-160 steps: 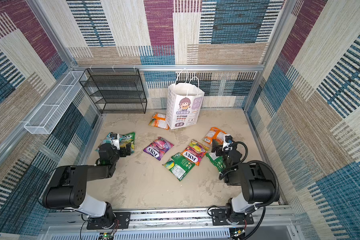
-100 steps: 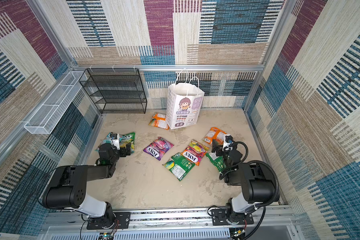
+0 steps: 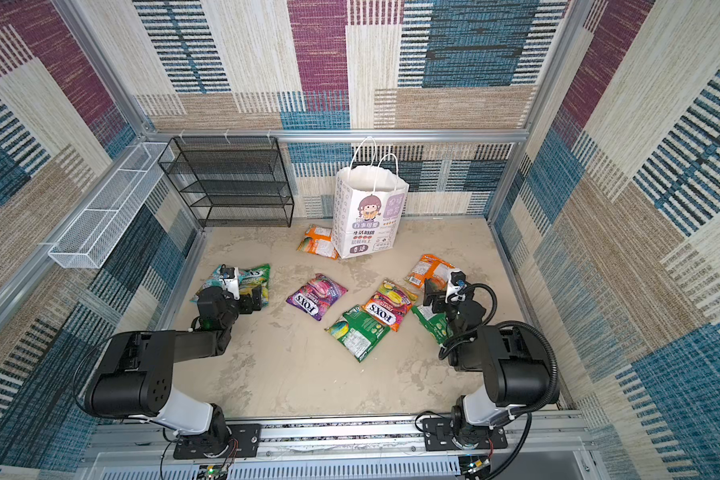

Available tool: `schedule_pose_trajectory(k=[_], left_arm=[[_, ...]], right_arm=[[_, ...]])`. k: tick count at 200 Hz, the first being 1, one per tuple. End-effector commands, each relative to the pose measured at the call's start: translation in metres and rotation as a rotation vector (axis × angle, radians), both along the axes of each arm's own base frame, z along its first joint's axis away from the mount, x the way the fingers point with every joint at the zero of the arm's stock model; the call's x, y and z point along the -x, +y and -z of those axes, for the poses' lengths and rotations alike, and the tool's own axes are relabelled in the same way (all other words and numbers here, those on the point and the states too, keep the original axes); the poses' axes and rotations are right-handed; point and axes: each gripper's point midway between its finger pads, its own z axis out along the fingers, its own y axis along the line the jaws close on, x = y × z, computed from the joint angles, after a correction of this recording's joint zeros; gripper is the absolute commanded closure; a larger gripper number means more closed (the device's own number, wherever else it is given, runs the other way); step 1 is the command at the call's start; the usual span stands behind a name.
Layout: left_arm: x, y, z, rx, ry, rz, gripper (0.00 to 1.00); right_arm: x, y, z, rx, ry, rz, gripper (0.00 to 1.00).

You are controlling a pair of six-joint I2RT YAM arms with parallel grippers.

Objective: Place the snacks into the paper bag

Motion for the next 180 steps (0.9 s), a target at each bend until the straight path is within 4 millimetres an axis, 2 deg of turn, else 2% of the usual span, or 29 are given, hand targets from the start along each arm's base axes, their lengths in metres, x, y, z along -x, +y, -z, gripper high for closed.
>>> schedule_pose_trajectory(k=[1, 125, 132, 140, 161, 171, 180], left_arm=[[-0.002, -0.003, -0.004, -0.004, -0.017, 0.019, 0.0], [-0.002, 0.001, -0.004, 0.02, -0.014, 0.02, 0.0], [-0.002, 0.002, -0.005, 0.038, -0.018, 0.027, 0.0], [-0.002, 0.003, -0.005, 0.047, -0.021, 0.027, 0.0], [-0.001, 0.003, -0.005, 0.046, -0.021, 0.027, 0.0], [-0.002, 0.003, -0.005, 0.045, -0.022, 0.026, 0.0], [-0.002, 0.003, -0.005, 0.045, -0.022, 0.026, 0.0]], right_arm=[[0.0, 0.001, -0.007, -0.009, -0.026, -0.003, 0.0], [0.0, 0.0, -0.008, -0.01, -0.029, -0.001, 0.0], [-0.001, -0.008, -0.01, -0.029, -0.03, 0.048, 0.0], [-0.001, -0.018, -0.015, -0.04, -0.025, 0.106, 0.01], [-0.008, -0.011, -0.049, -0.024, -0.033, 0.103, 0.0], [-0.011, -0.014, -0.075, -0.135, -0.048, 0.146, 0.0], [-0.016, -0.022, -0.088, -0.289, -0.009, 0.203, 0.0]])
